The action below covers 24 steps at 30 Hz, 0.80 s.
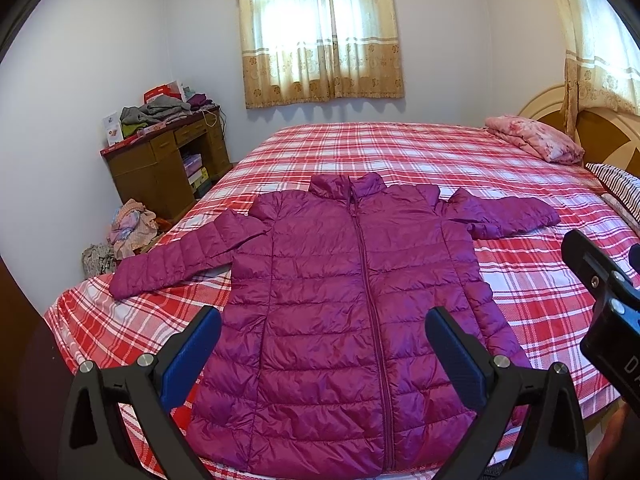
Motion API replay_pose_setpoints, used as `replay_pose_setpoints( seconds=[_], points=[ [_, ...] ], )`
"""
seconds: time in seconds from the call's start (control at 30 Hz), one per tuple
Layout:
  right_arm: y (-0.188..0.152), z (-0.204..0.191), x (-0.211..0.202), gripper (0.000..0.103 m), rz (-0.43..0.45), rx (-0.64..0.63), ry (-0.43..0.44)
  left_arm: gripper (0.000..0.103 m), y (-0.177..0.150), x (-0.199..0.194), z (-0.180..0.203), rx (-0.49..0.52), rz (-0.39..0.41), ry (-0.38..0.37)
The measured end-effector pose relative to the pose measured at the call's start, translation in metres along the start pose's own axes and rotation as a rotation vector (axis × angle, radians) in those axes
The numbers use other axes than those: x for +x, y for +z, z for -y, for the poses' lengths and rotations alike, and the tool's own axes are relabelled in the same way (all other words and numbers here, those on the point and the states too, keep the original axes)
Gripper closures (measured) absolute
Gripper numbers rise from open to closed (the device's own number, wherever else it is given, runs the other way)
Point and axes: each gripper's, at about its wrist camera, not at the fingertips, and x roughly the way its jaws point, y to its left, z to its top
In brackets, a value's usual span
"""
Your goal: Fold large clothes
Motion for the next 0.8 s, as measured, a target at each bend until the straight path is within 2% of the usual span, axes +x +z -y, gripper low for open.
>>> replay_pose_setpoints(
  seconds=[0.8],
  points=[
    [-0.0024, -0.0001, 0.0014, 0.0, -0.001, 0.001, -0.001, 0.001, 0.0038, -0.0051, -0.0032, -0.006, 0.017, 0.008]
  ],
)
